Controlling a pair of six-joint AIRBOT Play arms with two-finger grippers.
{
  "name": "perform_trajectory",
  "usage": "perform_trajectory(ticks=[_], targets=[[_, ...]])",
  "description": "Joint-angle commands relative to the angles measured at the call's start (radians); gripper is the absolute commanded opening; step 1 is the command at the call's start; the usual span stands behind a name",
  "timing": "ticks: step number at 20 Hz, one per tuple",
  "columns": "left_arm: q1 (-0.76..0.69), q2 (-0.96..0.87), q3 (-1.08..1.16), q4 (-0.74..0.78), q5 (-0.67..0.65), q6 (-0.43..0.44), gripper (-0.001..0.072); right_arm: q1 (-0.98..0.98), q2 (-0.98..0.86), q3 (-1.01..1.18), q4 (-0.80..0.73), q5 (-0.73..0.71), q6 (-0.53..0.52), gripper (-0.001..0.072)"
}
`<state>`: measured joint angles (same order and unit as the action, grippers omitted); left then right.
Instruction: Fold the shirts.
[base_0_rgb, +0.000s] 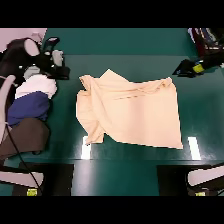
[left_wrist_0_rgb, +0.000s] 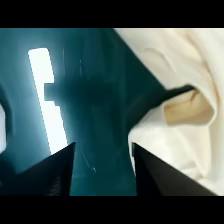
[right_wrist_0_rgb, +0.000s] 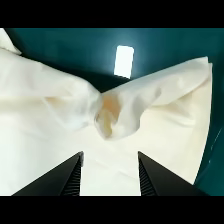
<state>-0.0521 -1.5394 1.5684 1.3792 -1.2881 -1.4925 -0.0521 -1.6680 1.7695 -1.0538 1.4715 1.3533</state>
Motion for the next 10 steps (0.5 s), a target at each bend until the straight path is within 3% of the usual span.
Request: perform_trajectory(ticks=[1,5,10], targets=[[0.061,0.101,-0.177,-0.122,-0.085,0.034,0.0433,-0.068,0.126,-0.101,0.041,0.031,-0.028,0.041],[0.061,0.224,-0.571,-0.306,0.088,0.037,0.0433,-0.114,0.292,-0.339,0.042,0.021,-0.05,0.041],[0.061,0.233,-0.784,-0.504,0.296,0.083,0.0434,-0.114,0.421,-0.521,0.042,-0.006,-0.053,0.0409]])
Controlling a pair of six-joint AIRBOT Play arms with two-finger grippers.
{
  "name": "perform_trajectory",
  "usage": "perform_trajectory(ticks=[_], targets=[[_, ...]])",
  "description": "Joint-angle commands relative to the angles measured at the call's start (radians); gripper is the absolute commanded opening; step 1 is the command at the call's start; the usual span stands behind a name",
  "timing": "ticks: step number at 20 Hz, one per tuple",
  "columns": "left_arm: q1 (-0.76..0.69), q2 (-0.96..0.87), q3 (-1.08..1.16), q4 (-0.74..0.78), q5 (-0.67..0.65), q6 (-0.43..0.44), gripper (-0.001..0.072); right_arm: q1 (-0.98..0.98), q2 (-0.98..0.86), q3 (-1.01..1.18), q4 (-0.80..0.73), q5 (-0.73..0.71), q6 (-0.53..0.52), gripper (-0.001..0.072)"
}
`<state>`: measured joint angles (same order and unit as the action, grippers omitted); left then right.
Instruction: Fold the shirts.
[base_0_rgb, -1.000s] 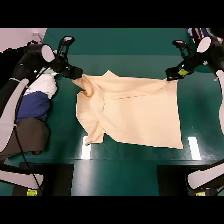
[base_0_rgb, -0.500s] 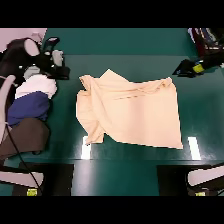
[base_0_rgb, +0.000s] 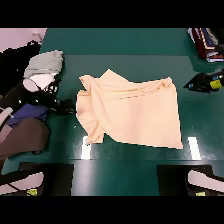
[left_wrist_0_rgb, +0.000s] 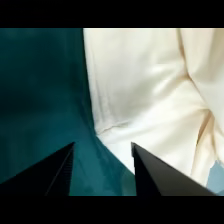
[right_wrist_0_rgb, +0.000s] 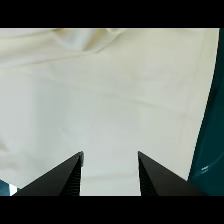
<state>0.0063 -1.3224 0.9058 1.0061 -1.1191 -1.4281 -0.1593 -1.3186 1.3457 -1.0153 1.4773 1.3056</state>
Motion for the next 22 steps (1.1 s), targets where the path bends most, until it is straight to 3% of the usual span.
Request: perform_trajectory(ticks=[1,10,11,12,13,17,18,19,22], targets=[[0.002,0.016,-0.13,-0.157,0.149,0.023,0.0434,-0.007,0.088,-0.117,0.003,-0.012,-0.006,0.041],[-0.102,0.016,-0.132,-0.158,0.234,0.021,0.043,-0.053,0.22,-0.25,-0.006,-0.033,-0.005,0.041],[-0.102,0.016,-0.132,-0.145,0.227,0.021,0.0392,-0.082,0.234,-0.274,-0.008,-0.034,-0.005,0.041],[-0.102,0.016,-0.132,-0.138,0.217,0.022,0.0159,-0.114,0.251,-0.307,-0.01,-0.03,-0.005,0.041],[-0.102,0.017,-0.13,-0.138,0.217,0.021,0.0036,-0.15,0.267,-0.341,-0.016,-0.023,-0.005,0.0409],[-0.099,0.038,-0.053,-0.117,0.151,0.031,0.0025,-0.27,0.342,-0.521,-0.273,0.03,-0.005,0.0431],[-0.099,0.048,-0.032,-0.116,0.14,0.048,0.0025,-0.289,0.353,-0.571,-0.306,0.04,-0.005,0.0561],[-0.099,0.055,-0.014,-0.116,0.134,0.053,0.0025,-0.307,0.357,-0.621,-0.296,0.043,-0.005,0.058],[-0.099,0.06,0.013,-0.116,0.132,0.068,0.0025,-0.306,0.338,-0.749,-0.204,0.034,-0.005,0.0518]])
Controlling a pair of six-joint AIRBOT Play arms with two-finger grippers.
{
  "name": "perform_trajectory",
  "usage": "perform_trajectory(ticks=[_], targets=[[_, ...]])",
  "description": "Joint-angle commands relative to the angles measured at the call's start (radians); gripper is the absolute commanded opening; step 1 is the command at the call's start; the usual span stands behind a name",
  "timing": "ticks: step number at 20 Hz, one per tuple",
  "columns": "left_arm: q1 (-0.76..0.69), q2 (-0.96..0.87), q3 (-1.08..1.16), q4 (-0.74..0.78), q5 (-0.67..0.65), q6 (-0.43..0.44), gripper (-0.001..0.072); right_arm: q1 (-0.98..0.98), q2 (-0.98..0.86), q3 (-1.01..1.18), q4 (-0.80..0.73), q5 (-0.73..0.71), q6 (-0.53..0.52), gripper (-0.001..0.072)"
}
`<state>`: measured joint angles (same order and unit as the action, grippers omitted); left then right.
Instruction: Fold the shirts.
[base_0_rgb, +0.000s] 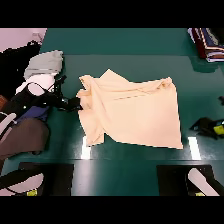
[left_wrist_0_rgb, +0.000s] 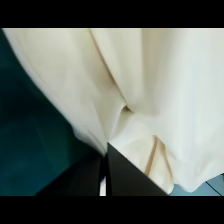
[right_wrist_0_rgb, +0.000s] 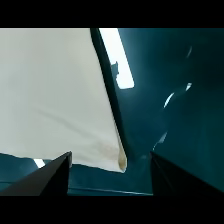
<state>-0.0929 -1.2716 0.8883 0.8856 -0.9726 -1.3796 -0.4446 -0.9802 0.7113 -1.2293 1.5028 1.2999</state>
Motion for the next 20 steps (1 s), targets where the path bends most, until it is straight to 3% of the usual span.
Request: perform_trajectory(ticks=[1,10,11,13,14,20], targets=[[0.0,0.008,0.031,0.005,-0.014,0.019,0.0025,-0.001,-0.018,-0.144,0.006,0.007,0.002,0.0506],[0.0,0.008,0.031,0.005,-0.033,0.026,0.0025,0.182,-0.12,-0.185,-0.003,-0.06,0.047,0.0428],[0.0,0.008,0.031,0.005,-0.042,0.027,0.0025,0.197,-0.125,-0.185,-0.003,-0.065,0.046,0.0354],[0.0,0.009,0.031,0.009,-0.062,0.026,0.0025,0.224,-0.109,-0.185,-0.002,-0.087,0.045,0.0121],[0.0,0.013,0.031,0.01,-0.073,0.027,0.0025,0.235,-0.089,-0.185,-0.002,-0.097,0.045,0.0037],[0.0,0.237,0.112,0.116,-0.141,-0.013,0.0025,0.249,0.113,0.007,0.035,-0.107,0.046,0.0016]])
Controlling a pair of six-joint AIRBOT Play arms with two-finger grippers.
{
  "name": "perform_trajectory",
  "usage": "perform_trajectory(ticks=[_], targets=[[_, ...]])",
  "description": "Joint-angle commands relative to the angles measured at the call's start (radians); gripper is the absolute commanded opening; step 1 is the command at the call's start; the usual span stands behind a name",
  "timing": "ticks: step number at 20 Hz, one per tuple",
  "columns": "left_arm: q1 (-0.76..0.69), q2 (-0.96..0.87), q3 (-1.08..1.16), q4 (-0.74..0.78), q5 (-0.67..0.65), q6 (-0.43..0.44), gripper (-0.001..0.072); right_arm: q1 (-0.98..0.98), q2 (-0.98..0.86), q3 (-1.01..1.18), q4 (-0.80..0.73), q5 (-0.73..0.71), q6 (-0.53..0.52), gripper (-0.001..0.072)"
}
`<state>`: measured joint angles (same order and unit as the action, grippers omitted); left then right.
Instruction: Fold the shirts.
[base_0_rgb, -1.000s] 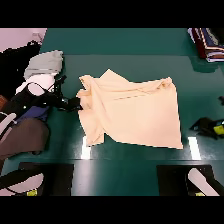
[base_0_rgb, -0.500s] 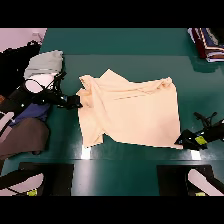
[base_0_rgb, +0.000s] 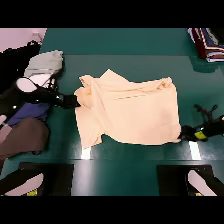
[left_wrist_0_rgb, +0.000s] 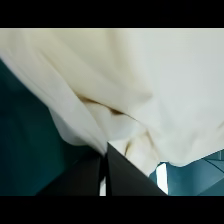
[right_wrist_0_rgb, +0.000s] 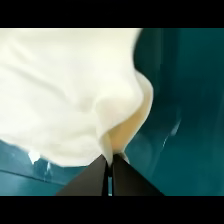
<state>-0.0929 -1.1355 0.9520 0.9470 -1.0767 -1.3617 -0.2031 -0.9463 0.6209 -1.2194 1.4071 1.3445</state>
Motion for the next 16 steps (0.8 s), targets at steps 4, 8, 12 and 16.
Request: perform_trajectory(ticks=[4,8,12,16], targets=[[0.0,0.274,0.318,0.103,-0.082,-0.054,0.0025,0.006,0.164,0.457,0.098,-0.056,0.001,0.0016],[0.0,0.33,0.735,0.109,-0.096,-0.09,0.0025,0.006,0.188,0.904,0.069,-0.128,0.001,0.0016],[0.0,0.33,1.107,0.111,-0.039,-0.132,0.0025,0.006,0.133,1.326,-0.047,-0.079,0.002,0.0016],[0.0,0.333,1.228,0.154,0.021,-0.165,0.0024,0.006,0.033,1.601,-0.146,0.014,0.038,0.0016]])
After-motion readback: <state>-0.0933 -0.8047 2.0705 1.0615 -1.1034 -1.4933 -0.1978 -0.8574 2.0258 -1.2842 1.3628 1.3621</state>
